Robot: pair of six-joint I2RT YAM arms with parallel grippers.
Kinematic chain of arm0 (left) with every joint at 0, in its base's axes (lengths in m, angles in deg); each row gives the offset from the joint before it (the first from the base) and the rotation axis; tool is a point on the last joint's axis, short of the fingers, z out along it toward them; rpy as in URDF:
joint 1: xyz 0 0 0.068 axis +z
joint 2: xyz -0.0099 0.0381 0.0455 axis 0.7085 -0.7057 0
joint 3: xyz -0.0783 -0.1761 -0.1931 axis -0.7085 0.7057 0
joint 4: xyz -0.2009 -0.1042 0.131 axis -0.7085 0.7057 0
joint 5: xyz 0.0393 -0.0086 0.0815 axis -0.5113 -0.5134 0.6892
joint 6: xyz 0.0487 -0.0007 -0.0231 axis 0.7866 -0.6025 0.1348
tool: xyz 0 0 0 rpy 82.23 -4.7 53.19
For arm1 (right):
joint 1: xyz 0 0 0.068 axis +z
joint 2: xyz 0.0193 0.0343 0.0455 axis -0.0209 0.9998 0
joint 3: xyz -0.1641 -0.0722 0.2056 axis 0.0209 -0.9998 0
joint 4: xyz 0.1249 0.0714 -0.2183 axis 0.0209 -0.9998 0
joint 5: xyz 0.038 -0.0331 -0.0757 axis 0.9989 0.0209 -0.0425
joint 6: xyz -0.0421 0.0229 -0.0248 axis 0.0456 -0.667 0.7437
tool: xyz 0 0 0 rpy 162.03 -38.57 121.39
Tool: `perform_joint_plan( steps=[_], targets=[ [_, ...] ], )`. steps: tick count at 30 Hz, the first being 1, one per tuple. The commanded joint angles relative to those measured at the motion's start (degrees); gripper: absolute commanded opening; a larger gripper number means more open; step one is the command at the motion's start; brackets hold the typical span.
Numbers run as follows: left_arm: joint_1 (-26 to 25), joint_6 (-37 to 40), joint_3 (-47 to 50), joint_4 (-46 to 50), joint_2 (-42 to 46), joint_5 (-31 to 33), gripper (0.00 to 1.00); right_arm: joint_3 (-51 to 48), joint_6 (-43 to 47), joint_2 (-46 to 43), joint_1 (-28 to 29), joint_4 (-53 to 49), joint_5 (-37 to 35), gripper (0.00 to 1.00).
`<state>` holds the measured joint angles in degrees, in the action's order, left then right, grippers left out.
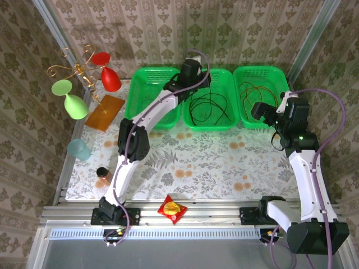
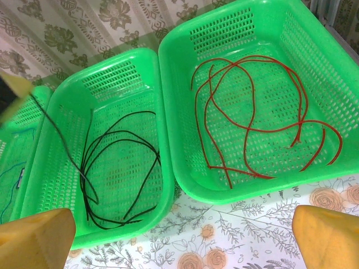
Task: Untangle the cables
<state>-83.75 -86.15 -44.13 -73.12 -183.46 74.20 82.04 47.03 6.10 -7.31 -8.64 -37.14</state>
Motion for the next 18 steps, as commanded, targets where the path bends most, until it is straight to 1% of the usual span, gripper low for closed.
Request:
perform_joint_plan(
  steps=[1,6,8,13,18],
  targets=[
    [-0.4,-1.8,-2.6,3.6,-0.1,-1.5,0.00,-0.5,0.7,-1.0,0.1,-0.9,-0.6,1.00],
    [-1.0,3.5,-10.2,15.1,-5.6,3.0,0.00,-0.4,0.5,-1.1,0.1,-1.1,-0.5,1.00],
    [-1.3,4.5,-11.9,18.7,-7.8,3.3,0.00,-0.2,0.6,-1.1,0.1,-1.3,-0.6,1.00],
    [-1.4,3.1,-11.9,22.4,-11.5,-0.4,0.00,-0.2,0.6,-1.0,0.1,-1.4,-0.6,1.00],
    [-1.4,2.1,-12.6,22.8,-14.5,-5.6,0.00,-0.1,0.3,-1.1,0.1,-1.8,-0.4,1.00]
  ],
)
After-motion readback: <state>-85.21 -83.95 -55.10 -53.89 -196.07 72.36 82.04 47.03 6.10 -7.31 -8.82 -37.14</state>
